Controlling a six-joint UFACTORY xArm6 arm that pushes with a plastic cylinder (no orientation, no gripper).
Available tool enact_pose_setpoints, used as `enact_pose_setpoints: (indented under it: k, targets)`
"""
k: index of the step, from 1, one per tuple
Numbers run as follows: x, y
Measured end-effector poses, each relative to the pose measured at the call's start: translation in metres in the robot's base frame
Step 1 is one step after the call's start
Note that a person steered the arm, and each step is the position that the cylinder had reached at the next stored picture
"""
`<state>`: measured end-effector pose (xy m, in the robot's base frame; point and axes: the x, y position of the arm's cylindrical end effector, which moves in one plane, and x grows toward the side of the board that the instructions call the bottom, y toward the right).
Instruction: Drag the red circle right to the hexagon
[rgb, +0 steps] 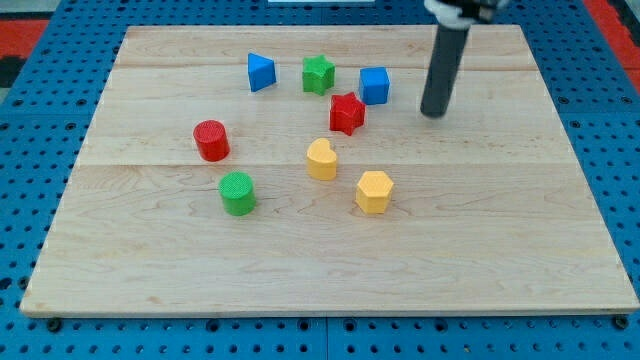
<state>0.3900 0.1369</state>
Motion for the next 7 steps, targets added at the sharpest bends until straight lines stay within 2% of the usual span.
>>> enact_pose_setpoints:
  k: [1, 2, 3, 4, 5, 6, 7]
  targets:
    - [0.07, -0.003]
    - [0.1, -0.014]
    - [0.202, -0.02]
    - [0.215, -0.157]
    - [0.185, -0.289]
    - [0.108, -0.339]
    - [0.028, -0.334]
